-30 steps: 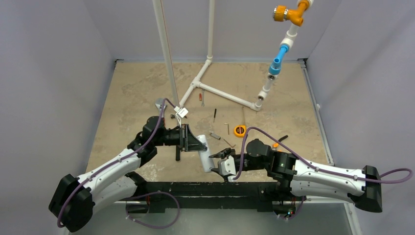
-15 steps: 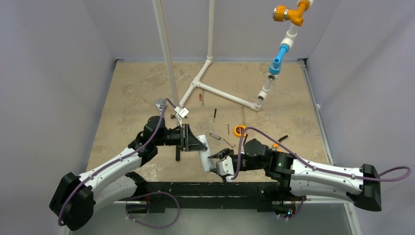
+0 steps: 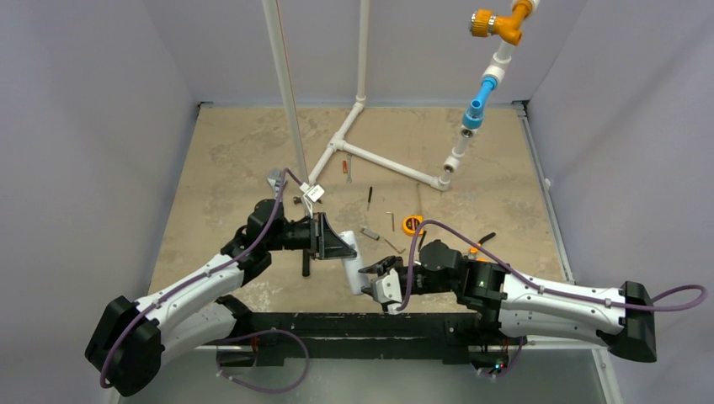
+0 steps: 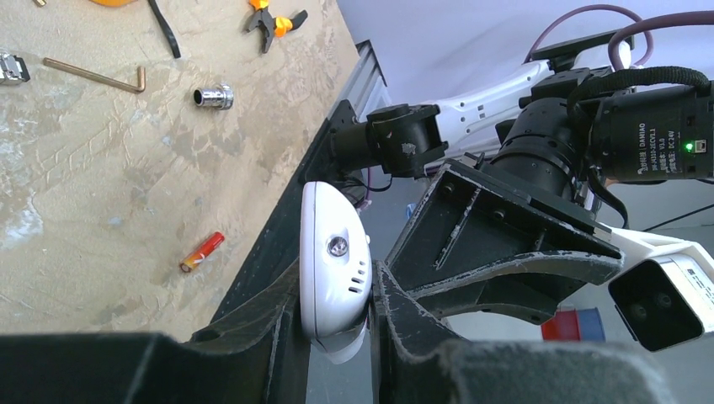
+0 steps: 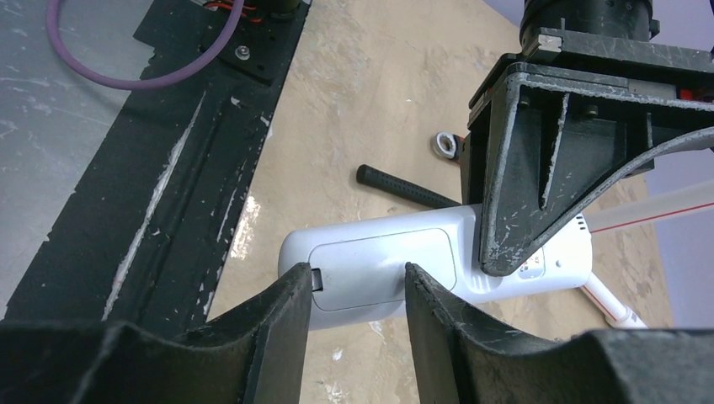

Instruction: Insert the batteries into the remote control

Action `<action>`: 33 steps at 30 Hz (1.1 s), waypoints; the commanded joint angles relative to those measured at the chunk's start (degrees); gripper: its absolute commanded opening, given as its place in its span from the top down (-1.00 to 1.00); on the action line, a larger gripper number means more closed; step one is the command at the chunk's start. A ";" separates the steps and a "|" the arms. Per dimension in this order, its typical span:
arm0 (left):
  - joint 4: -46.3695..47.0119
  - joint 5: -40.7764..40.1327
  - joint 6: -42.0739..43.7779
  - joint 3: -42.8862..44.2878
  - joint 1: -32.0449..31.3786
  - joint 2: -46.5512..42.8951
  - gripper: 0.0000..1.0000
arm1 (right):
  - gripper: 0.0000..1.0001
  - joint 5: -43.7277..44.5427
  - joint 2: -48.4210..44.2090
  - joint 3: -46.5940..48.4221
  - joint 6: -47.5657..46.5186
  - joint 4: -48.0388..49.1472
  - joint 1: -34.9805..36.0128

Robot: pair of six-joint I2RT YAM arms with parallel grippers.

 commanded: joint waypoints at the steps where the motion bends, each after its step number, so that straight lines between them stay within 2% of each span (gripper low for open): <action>1: 4.27 1.76 -0.95 1.94 -0.68 -0.55 1.00 | 0.17 3.82 -1.11 -0.14 -1.65 -1.57 0.01; 20: 6.29 1.38 -1.49 1.22 -1.99 1.63 1.00 | 0.25 7.13 -3.13 -1.91 -1.85 3.83 -0.01; 33: 6.56 1.22 -1.39 1.12 -2.18 2.45 1.00 | 0.25 8.03 -5.77 -2.33 -1.46 3.73 -0.01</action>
